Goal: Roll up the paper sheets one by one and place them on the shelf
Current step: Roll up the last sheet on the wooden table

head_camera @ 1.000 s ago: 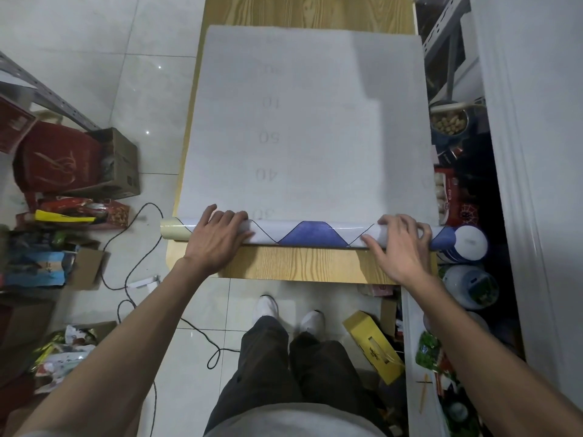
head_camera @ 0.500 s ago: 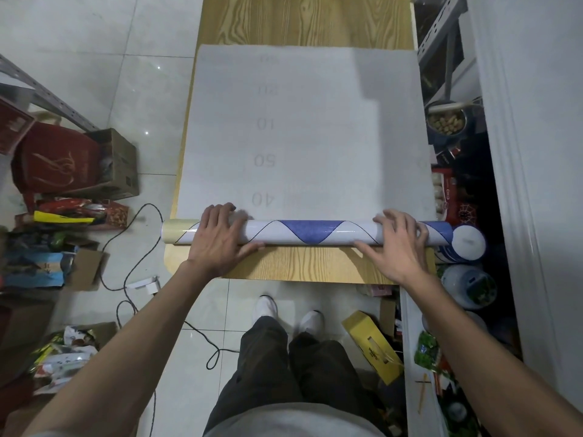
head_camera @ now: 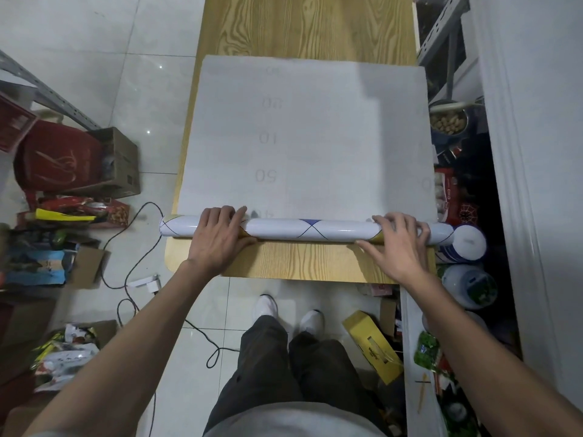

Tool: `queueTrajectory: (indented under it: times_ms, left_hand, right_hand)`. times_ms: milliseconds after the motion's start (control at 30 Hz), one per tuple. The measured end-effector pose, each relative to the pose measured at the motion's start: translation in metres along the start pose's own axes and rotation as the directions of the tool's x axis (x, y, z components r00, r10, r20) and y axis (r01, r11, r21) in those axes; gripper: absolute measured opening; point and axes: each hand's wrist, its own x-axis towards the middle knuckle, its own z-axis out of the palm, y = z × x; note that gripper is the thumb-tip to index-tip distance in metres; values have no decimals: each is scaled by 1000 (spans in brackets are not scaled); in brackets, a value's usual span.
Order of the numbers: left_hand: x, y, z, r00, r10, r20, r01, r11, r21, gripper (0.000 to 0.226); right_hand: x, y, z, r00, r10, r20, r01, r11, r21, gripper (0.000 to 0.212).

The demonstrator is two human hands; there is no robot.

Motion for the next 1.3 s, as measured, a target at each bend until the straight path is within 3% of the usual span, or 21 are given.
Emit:
queueTrajectory:
  times_ms: [133, 367, 500, 567, 733, 900, 1067, 1300]
  left_hand:
    - [4, -3, 3, 997, -14, 81, 22, 995, -96, 65]
    - [3, -9, 7, 995, 75, 60, -76, 997, 9, 80]
    - [4, -11, 9, 996, 77, 40, -75, 996, -51, 60]
    - [3, -11, 11, 995, 91, 37, -89, 994, -56, 61]
    - [3, -10, 5, 998, 65, 15, -65, 998, -12, 72]
    - [6, -10, 4, 998, 40, 39, -38, 998, -56, 64]
    - [3, -9, 2, 997, 49, 62, -47, 998, -35, 73]
    - [1, -10, 5, 998, 55, -9, -56, 994, -94, 58]
  right_hand:
    - [1, -4, -4, 1000, 25, -14, -24, 996, 83, 64]
    - [-6, -5, -3, 999, 42, 27, -39, 996, -81, 86]
    - [-3, -8, -4, 995, 96, -12, -96, 995, 31, 74]
    - [-4, -7, -2, 997, 80, -3, -80, 995, 60, 71]
    - [-6, -1, -4, 999, 29, 28, -28, 998, -58, 77]
    - [-2, -2, -3, 998, 61, -19, -59, 994, 88, 63]
    - [-6, -2, 2, 998, 62, 24, -62, 998, -1, 77]
    - [-4, -1, 2, 997, 74, -18, -73, 995, 64, 68]
